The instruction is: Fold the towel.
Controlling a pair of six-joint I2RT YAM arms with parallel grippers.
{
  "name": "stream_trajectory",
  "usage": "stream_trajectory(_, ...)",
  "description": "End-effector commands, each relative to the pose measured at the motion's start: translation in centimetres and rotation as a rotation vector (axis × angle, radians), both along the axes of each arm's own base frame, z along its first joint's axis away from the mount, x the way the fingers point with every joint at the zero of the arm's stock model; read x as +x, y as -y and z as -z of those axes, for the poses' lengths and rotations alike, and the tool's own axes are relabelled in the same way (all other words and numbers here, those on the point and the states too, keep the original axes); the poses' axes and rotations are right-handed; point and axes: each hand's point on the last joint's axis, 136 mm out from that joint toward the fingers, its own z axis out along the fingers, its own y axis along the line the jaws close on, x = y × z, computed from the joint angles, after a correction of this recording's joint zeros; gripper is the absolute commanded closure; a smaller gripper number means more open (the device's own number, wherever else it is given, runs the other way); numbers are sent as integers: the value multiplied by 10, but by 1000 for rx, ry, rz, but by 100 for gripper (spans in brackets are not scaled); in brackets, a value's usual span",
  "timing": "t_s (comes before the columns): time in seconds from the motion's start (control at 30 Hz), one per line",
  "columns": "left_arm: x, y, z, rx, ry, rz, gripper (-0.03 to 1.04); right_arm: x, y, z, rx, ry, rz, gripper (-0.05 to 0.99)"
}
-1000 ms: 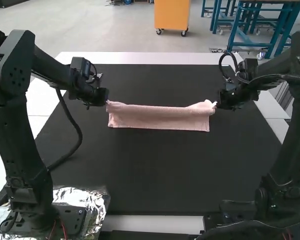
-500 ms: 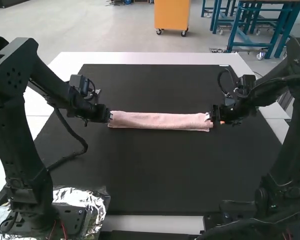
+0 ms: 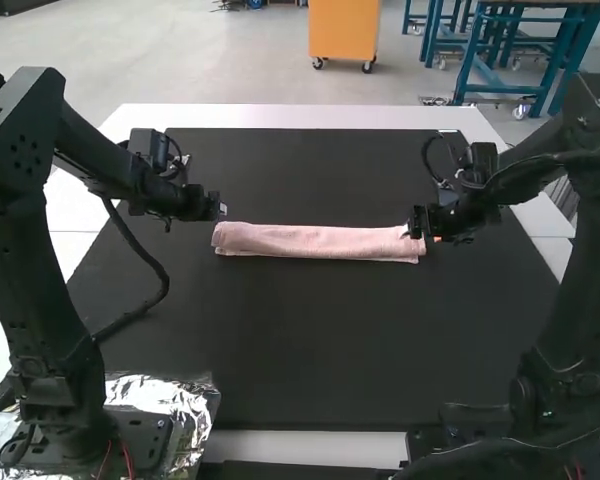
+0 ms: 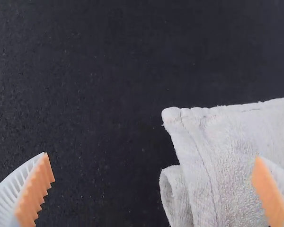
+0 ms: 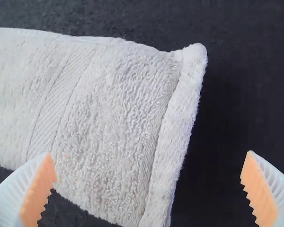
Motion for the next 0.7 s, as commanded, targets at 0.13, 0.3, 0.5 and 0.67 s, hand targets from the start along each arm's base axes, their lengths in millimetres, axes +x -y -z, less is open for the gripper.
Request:
stream_trajectory(0.13,8,-2,-24,-9,49,-15,4,2,-12,17,-13,-25,-17,4)
stream_trajectory(0.3,8,-2,-24,-9,51,-15,4,-4,-22,28,19,-55,-52,77)
stream_trajectory(0.5,8,-2,-25,-9,54,-15,4,-6,-1,29,44,-73,-6,96)
stream_trajectory(0.67,11,-2,-28,-7,71,-13,4,13,41,-20,53,26,75,96)
